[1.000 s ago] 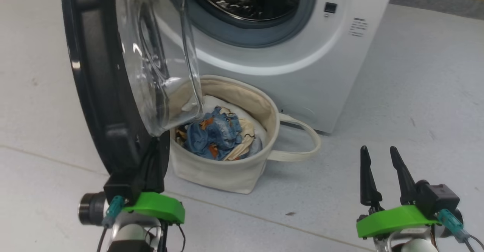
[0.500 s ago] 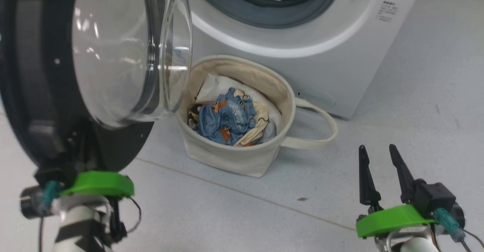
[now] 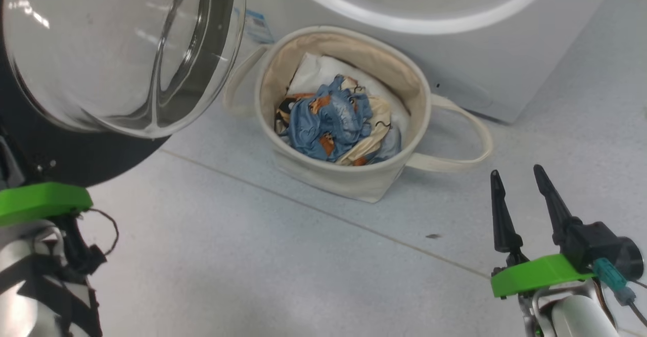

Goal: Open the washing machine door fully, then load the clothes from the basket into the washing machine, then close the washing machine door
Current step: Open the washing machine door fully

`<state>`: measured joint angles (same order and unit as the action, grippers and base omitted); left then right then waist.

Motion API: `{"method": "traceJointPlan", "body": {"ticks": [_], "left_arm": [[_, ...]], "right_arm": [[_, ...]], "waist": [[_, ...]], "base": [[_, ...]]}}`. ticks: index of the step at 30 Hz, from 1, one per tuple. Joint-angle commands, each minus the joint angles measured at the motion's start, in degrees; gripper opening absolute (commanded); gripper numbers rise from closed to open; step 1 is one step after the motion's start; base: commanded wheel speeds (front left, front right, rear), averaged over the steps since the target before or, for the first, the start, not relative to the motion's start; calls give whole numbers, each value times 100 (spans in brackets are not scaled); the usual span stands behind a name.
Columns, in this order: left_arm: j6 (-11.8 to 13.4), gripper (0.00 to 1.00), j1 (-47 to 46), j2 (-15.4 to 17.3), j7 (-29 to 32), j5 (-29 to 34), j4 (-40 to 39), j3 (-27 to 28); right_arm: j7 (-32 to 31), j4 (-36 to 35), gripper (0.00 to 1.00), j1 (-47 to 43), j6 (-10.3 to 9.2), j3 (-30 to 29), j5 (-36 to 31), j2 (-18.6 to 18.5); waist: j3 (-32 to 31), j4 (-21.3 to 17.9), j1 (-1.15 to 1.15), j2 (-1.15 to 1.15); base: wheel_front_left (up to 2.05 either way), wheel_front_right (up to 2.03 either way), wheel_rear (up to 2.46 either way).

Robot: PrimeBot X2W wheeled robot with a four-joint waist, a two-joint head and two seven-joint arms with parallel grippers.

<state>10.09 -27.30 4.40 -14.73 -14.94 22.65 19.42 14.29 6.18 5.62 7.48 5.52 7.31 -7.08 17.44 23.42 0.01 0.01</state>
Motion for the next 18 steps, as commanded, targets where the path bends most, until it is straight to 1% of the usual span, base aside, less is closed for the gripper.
{"method": "traceJointPlan", "body": {"ticks": [1,5,12,15,18], "left_arm": [[-47,0,-204,206,-27,-15,-120,324],[-183,0,-449,127,-27,96,5,548],[-312,0,-684,152,-27,227,335,927],[-407,0,-761,147,-27,341,357,1053],[-451,0,-717,112,-27,471,299,1030]], "right_arm": [[71,-226,100,116,1,195,-46,-99],[71,-290,100,202,1,259,-81,-321],[71,-333,100,317,1,269,-45,-351],[71,-301,100,332,1,230,-31,-357],[71,-284,100,332,1,215,-13,-316]], "waist": [[196,142,-1,-1],[421,249,-1,-1],[567,282,-1,-1],[568,302,-1,-1],[502,297,-1,-1]], "base": [[0,0,0],[0,0,0],[0,0,0],[0,0,0],[0,0,0]]}}
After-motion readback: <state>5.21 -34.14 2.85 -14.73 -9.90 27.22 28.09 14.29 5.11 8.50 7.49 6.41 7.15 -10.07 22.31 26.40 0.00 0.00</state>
